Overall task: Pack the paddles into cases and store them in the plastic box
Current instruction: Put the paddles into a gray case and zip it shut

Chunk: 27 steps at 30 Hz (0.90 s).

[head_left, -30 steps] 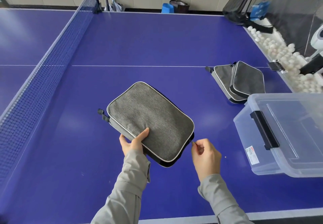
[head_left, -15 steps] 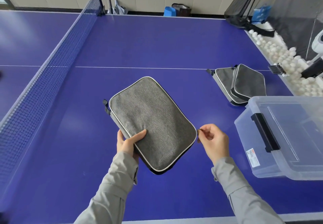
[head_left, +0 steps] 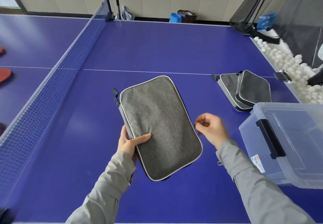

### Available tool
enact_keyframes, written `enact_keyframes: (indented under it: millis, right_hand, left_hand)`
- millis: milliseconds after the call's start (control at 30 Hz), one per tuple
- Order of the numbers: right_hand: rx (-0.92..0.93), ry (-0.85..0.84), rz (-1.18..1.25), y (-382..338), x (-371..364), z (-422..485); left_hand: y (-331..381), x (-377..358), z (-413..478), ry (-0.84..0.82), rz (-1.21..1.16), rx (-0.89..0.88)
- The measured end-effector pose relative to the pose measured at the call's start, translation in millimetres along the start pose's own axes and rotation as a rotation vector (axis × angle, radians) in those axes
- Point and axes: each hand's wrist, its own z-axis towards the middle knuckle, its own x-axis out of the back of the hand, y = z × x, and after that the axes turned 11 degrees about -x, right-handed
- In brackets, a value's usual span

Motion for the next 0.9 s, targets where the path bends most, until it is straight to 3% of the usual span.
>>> enact_keyframes:
  millis: [467, 633, 800, 900]
  right_hand:
    - [0.051, 0.068, 0.19, -24.0, -5.1, 13.0]
    - [0.063, 0.095, 0.377, -34.7, 7.4, 19.1]
    - [0.101, 0.05, 0.213, -35.5, 13.4, 16.3]
    - [0.119, 0.013, 0.088, -38.1, 10.3, 13.2]
  left_hand:
    - [19.1, 15.8, 8.0, -0.351, 0.254, -0.091]
    - [32.4, 27.1, 12.7, -0.521, 0.458, -0.099]
    - [45.1, 30.4, 12.6, -0.595, 0.656, -0.144]
    - [53.4, 31.1, 12.1, -0.596, 0.899, -0.224]
